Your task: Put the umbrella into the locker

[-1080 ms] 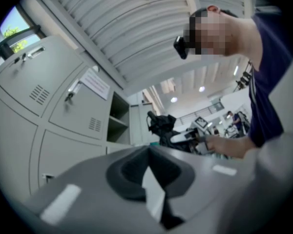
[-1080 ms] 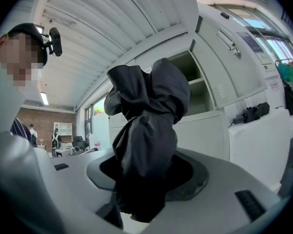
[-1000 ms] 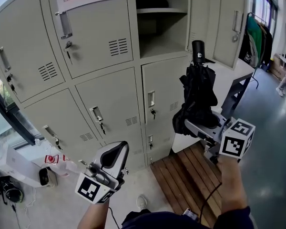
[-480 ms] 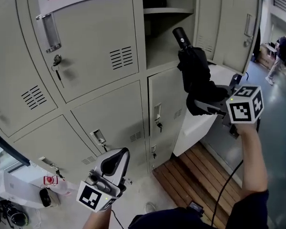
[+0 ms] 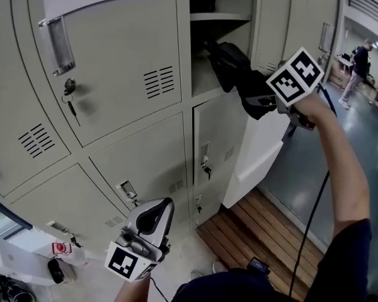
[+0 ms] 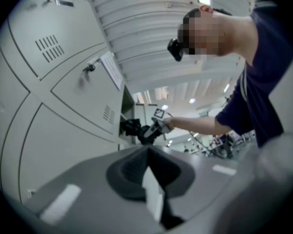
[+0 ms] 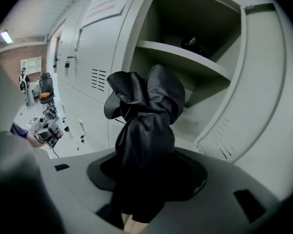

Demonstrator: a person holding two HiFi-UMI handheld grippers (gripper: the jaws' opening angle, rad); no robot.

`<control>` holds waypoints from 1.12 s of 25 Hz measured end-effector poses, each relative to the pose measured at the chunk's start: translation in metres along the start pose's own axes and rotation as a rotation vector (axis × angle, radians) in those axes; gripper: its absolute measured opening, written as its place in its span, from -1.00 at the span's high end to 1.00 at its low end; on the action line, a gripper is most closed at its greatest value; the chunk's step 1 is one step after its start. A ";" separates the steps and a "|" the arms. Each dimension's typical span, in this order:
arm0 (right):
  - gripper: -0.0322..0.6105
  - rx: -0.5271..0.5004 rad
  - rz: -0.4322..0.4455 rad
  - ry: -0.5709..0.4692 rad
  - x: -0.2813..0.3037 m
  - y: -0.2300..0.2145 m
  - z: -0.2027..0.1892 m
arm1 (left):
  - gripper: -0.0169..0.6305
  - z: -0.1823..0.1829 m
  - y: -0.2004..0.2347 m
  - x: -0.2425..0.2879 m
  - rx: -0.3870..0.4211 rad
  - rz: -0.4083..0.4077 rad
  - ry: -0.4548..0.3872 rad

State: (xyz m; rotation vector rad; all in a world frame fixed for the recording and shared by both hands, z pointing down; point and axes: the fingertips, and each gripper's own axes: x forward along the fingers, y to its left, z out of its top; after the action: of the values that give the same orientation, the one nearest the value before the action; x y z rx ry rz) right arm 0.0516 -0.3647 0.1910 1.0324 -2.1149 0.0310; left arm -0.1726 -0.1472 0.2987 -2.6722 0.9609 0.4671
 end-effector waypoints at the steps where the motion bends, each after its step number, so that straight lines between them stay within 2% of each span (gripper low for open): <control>1: 0.24 -0.014 -0.010 0.026 0.004 -0.004 0.004 | 0.94 0.000 0.000 0.001 0.001 0.001 -0.007; 4: 0.24 -0.049 -0.041 0.084 0.014 -0.019 0.017 | 0.94 -0.001 0.003 0.002 -0.011 0.013 -0.012; 9: 0.25 -0.074 -0.072 0.119 0.022 -0.042 0.043 | 0.94 -0.003 0.009 0.007 -0.015 0.034 -0.020; 16: 0.25 -0.108 -0.056 0.196 0.045 -0.060 0.071 | 0.94 -0.003 0.004 0.026 0.011 0.042 -0.021; 22: 0.25 -0.108 -0.047 0.213 0.075 -0.073 0.095 | 0.94 -0.009 0.010 0.029 -0.002 0.091 -0.016; 28: 0.25 -0.118 -0.026 0.249 0.108 -0.078 0.100 | 0.94 -0.017 0.016 0.026 -0.017 0.139 0.001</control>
State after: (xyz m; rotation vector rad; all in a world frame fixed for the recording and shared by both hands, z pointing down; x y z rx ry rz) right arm 0.0010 -0.5215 0.1680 0.9352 -1.8549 0.0202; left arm -0.1606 -0.1793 0.3020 -2.6313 1.1526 0.5049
